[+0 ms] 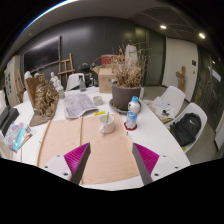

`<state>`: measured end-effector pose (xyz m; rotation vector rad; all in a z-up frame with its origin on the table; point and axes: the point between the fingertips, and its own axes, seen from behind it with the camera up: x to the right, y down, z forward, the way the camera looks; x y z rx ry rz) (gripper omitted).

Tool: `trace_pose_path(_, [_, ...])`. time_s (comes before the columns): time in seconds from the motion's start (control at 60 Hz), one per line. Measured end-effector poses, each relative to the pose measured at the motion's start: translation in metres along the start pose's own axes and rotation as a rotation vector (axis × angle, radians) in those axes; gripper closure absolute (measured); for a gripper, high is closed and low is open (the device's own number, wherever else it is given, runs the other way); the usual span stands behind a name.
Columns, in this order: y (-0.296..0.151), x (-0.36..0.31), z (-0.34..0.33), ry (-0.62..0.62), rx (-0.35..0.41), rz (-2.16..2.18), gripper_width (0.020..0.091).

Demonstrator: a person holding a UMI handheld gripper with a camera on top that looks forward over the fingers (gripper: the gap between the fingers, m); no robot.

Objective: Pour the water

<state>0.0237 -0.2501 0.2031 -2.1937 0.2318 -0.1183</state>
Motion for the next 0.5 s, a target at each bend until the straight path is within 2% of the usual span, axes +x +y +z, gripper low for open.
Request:
trace_pose_path(0.217, [0.027, -0.029, -0.059, 0.019, 0.002, -0.048, 0.0244])
trace_pose_path(0.5, [0.045, -0.041, -0.079, 0.022, -0.005, -0.066, 0.0248])
